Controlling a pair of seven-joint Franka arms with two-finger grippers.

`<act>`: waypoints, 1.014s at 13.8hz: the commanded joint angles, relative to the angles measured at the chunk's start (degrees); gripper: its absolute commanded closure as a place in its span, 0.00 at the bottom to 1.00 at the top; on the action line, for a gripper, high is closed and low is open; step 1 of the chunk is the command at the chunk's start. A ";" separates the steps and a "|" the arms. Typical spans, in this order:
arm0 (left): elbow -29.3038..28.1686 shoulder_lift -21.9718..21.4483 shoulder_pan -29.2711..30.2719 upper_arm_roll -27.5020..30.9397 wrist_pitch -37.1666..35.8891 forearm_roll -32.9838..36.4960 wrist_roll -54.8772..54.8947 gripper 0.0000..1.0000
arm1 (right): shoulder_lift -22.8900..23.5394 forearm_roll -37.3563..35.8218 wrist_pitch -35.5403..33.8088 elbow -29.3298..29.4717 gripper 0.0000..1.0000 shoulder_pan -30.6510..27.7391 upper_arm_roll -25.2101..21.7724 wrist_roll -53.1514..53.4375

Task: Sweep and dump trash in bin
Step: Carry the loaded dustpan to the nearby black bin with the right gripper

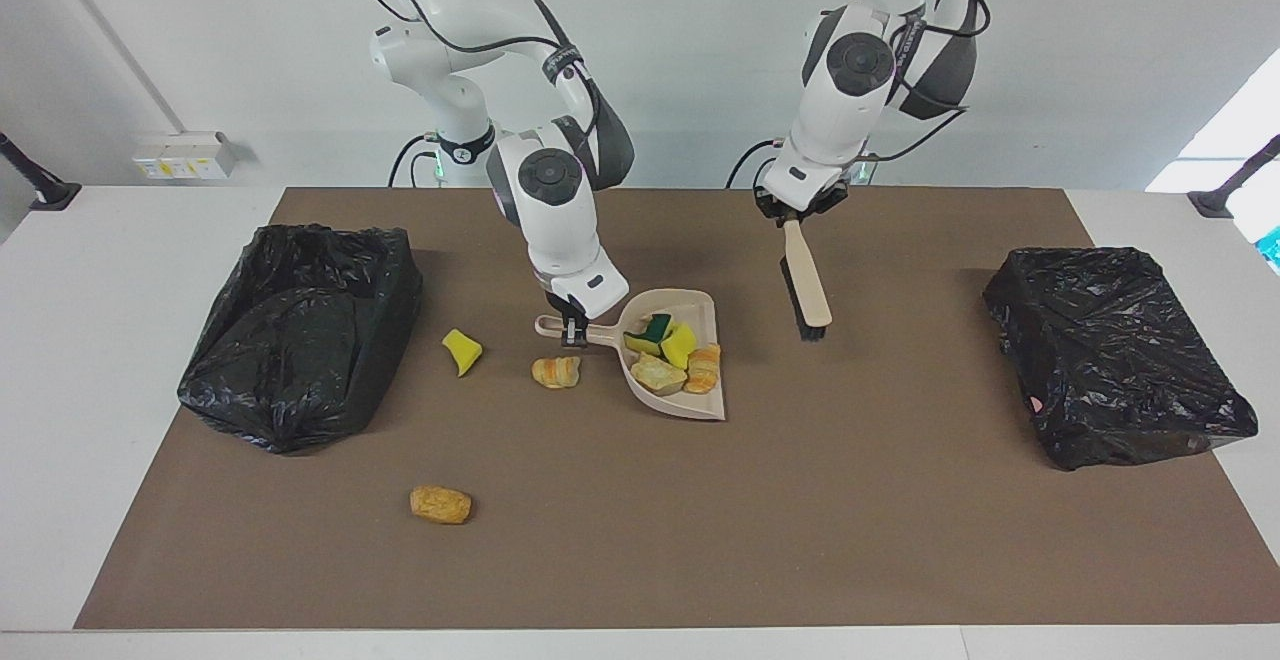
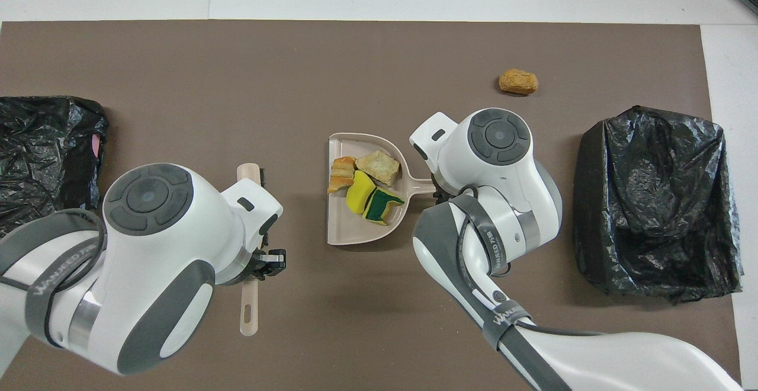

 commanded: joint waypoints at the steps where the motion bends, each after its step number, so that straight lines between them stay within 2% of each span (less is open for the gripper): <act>1: -7.45 -4.77 -4.09 -0.63 6.31 -0.68 -6.30 1.00 | -3.33 2.60 -1.42 1.08 1.00 -1.14 0.41 -2.89; 3: -14.92 -9.69 -7.79 -0.63 15.46 -0.68 -9.04 1.00 | -4.65 4.26 -5.54 2.93 1.00 -3.85 0.41 -5.16; 4: -15.73 -10.40 -8.85 -0.72 15.84 -0.68 -9.05 1.00 | -4.74 5.06 -8.60 4.76 1.00 -5.69 0.41 -7.18; 8: -19.42 -8.40 -12.89 -0.72 17.69 -0.68 -10.71 1.00 | -6.23 5.77 -15.21 7.68 1.00 -12.81 -0.02 -13.77; 10: -21.36 -7.25 -15.00 -0.72 21.98 -0.76 -13.78 1.00 | -7.64 4.81 -17.23 8.12 1.00 -16.41 -0.20 -16.85; 14: -21.54 -0.23 -18.70 -0.72 27.69 -0.76 -17.21 1.00 | -8.08 4.28 -23.73 11.10 1.00 -25.63 -0.29 -22.56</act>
